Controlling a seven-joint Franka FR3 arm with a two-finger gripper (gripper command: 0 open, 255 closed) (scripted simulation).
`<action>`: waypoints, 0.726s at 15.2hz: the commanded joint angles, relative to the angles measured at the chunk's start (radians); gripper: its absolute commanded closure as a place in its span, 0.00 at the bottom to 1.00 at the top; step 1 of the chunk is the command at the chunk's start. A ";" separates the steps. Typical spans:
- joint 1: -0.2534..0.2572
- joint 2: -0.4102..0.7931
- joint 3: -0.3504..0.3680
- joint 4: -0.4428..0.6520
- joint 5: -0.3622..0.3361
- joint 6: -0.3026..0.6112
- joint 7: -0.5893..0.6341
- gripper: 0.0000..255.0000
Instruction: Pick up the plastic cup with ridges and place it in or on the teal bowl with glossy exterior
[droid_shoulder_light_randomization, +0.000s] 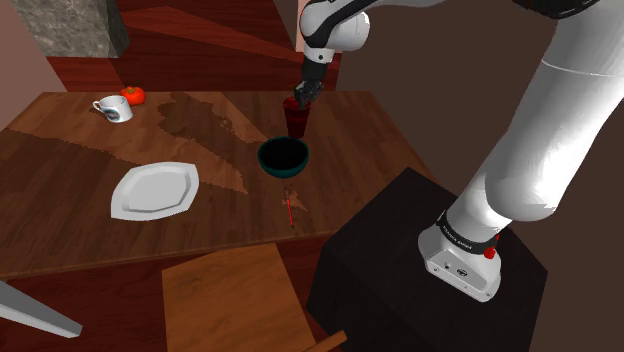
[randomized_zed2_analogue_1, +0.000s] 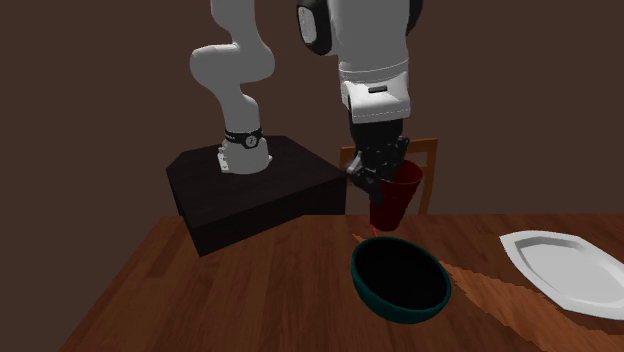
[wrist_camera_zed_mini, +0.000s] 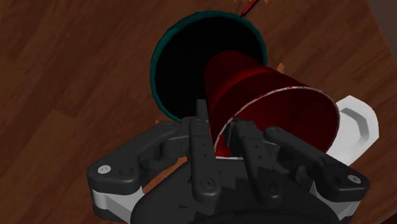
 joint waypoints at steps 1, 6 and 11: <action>0.003 0.083 0.008 0.130 0.005 -0.044 0.022 1.00; 0.000 0.120 0.014 0.110 0.024 0.010 0.001 1.00; -0.004 0.160 0.022 0.095 0.045 0.062 -0.020 1.00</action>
